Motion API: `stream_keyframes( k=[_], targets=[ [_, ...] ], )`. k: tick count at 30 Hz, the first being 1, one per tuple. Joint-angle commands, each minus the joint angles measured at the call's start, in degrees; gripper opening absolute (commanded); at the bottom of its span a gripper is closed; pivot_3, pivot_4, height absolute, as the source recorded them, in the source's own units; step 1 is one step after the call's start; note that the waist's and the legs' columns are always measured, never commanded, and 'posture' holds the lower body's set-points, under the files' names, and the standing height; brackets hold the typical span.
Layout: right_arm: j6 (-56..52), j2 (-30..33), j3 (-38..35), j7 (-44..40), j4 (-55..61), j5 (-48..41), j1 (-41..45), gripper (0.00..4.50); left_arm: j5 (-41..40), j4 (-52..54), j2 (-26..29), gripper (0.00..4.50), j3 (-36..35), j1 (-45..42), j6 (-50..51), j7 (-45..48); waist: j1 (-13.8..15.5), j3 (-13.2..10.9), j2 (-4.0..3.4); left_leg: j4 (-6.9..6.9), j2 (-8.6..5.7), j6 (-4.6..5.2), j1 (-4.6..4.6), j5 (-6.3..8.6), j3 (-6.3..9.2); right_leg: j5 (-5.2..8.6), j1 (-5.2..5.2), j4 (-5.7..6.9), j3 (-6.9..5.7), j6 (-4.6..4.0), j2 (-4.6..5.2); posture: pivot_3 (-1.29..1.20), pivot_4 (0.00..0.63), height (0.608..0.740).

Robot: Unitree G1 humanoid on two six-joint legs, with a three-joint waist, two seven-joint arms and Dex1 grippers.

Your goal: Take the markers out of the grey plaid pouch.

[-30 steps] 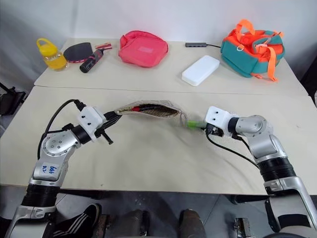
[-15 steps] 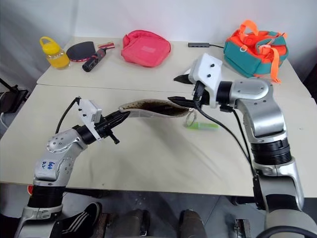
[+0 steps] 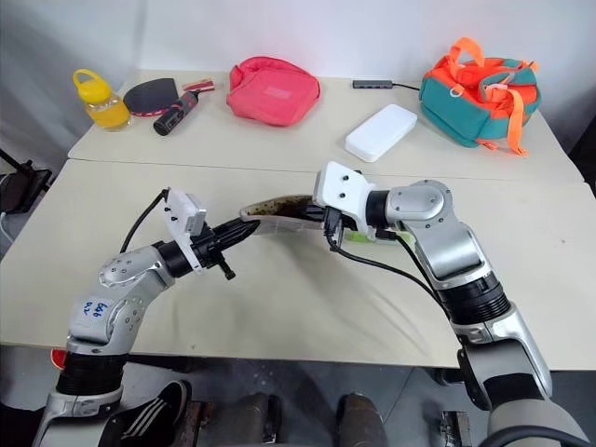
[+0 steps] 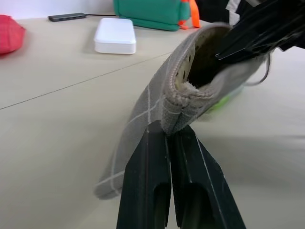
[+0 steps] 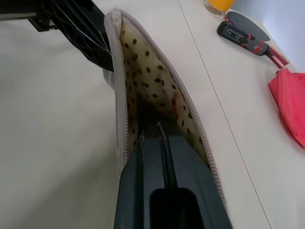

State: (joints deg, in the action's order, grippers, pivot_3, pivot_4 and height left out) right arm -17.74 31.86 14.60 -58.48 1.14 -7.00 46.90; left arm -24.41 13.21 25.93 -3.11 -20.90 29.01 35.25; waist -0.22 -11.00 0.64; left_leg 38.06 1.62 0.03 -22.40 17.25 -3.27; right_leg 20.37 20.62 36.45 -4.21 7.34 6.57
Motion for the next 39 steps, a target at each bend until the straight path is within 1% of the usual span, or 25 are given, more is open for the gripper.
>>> stream_keyframes(
  k=[1,4,6,8,9,13,15,16,19,22,24,26,29,32,35,36,39],
  targets=[
    [1.8,2.4,-1.6,-1.6,0.0,0.7,2.0,0.01,-2.2,3.1,-0.3,0.00,-0.2,-0.6,1.5,0.3,0.0,0.0,0.00,0.00,0.00,0.00,0.00,0.00,0.00,0.00,0.00,0.00,0.00,0.00,0.00,0.00,0.150,0.740],
    [6.2,6.2,1.7,-4.1,-1.4,5.5,2.0,0.01,-7.1,4.9,-1.4,0.00,-1.1,-1.7,7.3,-0.2,0.2,0.0,0.00,0.01,-0.01,0.00,0.00,0.00,0.01,0.00,-0.01,-0.01,0.00,0.00,0.01,0.00,0.150,0.740],
    [6.5,7.0,2.1,-5.4,-1.6,6.2,3.1,0.01,-10.2,6.6,-0.9,0.00,-0.8,-1.9,11.9,0.4,0.1,0.0,0.00,0.01,-0.02,0.00,-0.01,0.00,0.02,0.00,-0.02,-0.03,0.01,0.00,0.03,0.00,0.150,0.740],
    [5.3,9.2,2.7,-9.4,-1.9,6.4,4.6,0.01,-12.6,7.6,0.1,0.00,0.1,-1.0,16.1,1.6,-0.1,0.0,0.00,-0.01,0.00,0.00,0.00,0.00,0.00,0.00,-0.02,-0.04,0.02,0.00,0.01,0.00,0.150,0.740],
    [5.3,10.6,3.2,-12.1,-1.5,6.3,4.8,0.01,-14.3,7.4,-0.3,0.00,-0.6,-1.0,18.5,0.9,-0.1,0.0,-0.02,-0.02,0.01,0.00,0.01,0.00,-0.01,0.00,-0.01,-0.04,0.04,0.00,0.00,0.00,0.150,0.740],
    [-1.5,11.8,2.6,-16.8,2.7,2.8,6.7,0.01,-21.2,6.7,-2.1,0.00,-4.5,-1.6,25.8,-2.1,-0.2,0.0,-0.02,-0.01,0.04,0.00,0.02,0.00,0.01,0.00,-0.03,-0.04,0.05,0.00,0.01,0.00,0.150,0.740],
    [-5.6,12.9,3.5,-20.0,5.7,1.6,6.8,0.01,-22.2,6.4,-1.6,0.00,-4.8,-1.1,28.0,-2.5,-0.1,0.0,-0.01,-0.01,0.06,0.00,0.02,0.00,0.02,0.00,-0.02,-0.04,0.06,0.00,0.01,0.00,0.150,0.740],
    [-9.3,13.1,3.7,-21.1,7.0,0.3,6.8,0.01,-22.0,6.3,-1.1,0.00,-4.3,-0.5,28.6,-2.4,0.0,0.0,-0.01,-0.01,0.06,-0.01,0.02,0.00,0.04,0.00,-0.03,-0.04,0.04,-0.01,0.01,0.00,0.150,0.740],
    [-8.2,12.8,6.4,-21.0,6.6,3.4,6.0,0.01,-19.0,6.5,0.6,0.00,-1.3,1.3,26.3,-0.7,0.0,0.0,-0.01,0.00,0.01,0.00,0.02,0.00,0.06,0.00,-0.07,-0.07,0.04,-0.01,0.02,0.00,0.150,0.740],
    [-3.2,9.5,9.0,-15.7,0.8,7.9,5.0,0.01,-15.3,3.1,-1.2,0.00,-0.9,0.6,20.7,-2.4,-0.1,0.0,0.00,0.02,0.01,0.00,0.06,0.00,0.01,-0.01,-0.14,-0.37,0.07,-0.03,0.02,0.00,0.150,0.740],
    [0.3,8.8,10.6,-13.7,-2.3,11.2,4.0,0.01,-11.1,0.3,-1.4,0.00,0.7,0.5,16.7,-3.2,0.0,0.0,0.00,0.04,0.01,-0.03,0.06,-0.04,-0.03,-0.03,-0.13,-0.44,0.07,-0.05,0.00,0.00,0.150,0.740],
    [0.7,7.4,10.3,-12.8,-3.2,11.2,3.8,0.01,-9.5,-1.1,-1.8,0.00,1.4,0.6,14.7,-3.2,0.0,0.0,-0.01,0.04,0.01,-0.04,0.07,-0.06,-0.05,-0.04,-0.12,-0.43,0.07,-0.07,-0.03,0.00,0.150,0.740],
    [-0.2,6.2,9.4,-12.8,-3.2,10.1,4.2,0.01,-9.6,-1.8,-2.6,0.00,1.3,0.2,13.8,-3.0,-0.1,0.0,0.00,0.03,0.03,-0.04,0.06,-0.06,-0.12,-0.04,-0.08,-0.39,0.11,-0.07,-0.04,0.00,0.150,0.740],
    [-0.9,5.3,8.9,-12.6,-3.4,9.7,4.9,0.55,-9.7,-2.4,-3.1,0.00,1.3,-0.1,13.6,-2.8,-0.1,0.0,-0.01,0.03,0.05,-0.04,0.09,-0.06,-0.10,-0.04,-0.08,-0.38,0.10,-0.07,-0.04,0.00,0.150,0.740],
    [-0.8,4.7,8.4,-12.0,-3.1,9.9,5.1,1.43,-9.3,-4.3,-3.3,0.00,1.3,-0.4,12.8,-2.3,0.0,0.0,0.00,0.04,0.04,-0.04,0.08,-0.06,-0.10,-0.05,-0.09,-0.37,0.10,-0.08,-0.02,0.00,0.150,0.740],
    [-0.3,4.4,8.5,-11.8,-3.4,10.2,5.3,1.79,-9.1,-4.7,-3.3,0.00,1.4,-0.4,12.7,-2.2,0.0,0.0,0.00,0.04,0.03,-0.04,0.08,-0.06,-0.10,-0.05,-0.08,-0.37,0.10,-0.08,-0.02,0.00,0.150,0.740],
    [0.3,3.8,9.1,-11.7,-4.0,10.8,5.3,1.79,-9.2,-5.2,-3.5,0.00,1.3,-0.5,12.6,-2.2,-0.1,0.0,-0.01,0.04,0.04,-0.04,0.09,-0.06,-0.10,-0.05,-0.08,-0.36,0.10,-0.08,-0.03,0.00,0.150,0.740]
  ],
)
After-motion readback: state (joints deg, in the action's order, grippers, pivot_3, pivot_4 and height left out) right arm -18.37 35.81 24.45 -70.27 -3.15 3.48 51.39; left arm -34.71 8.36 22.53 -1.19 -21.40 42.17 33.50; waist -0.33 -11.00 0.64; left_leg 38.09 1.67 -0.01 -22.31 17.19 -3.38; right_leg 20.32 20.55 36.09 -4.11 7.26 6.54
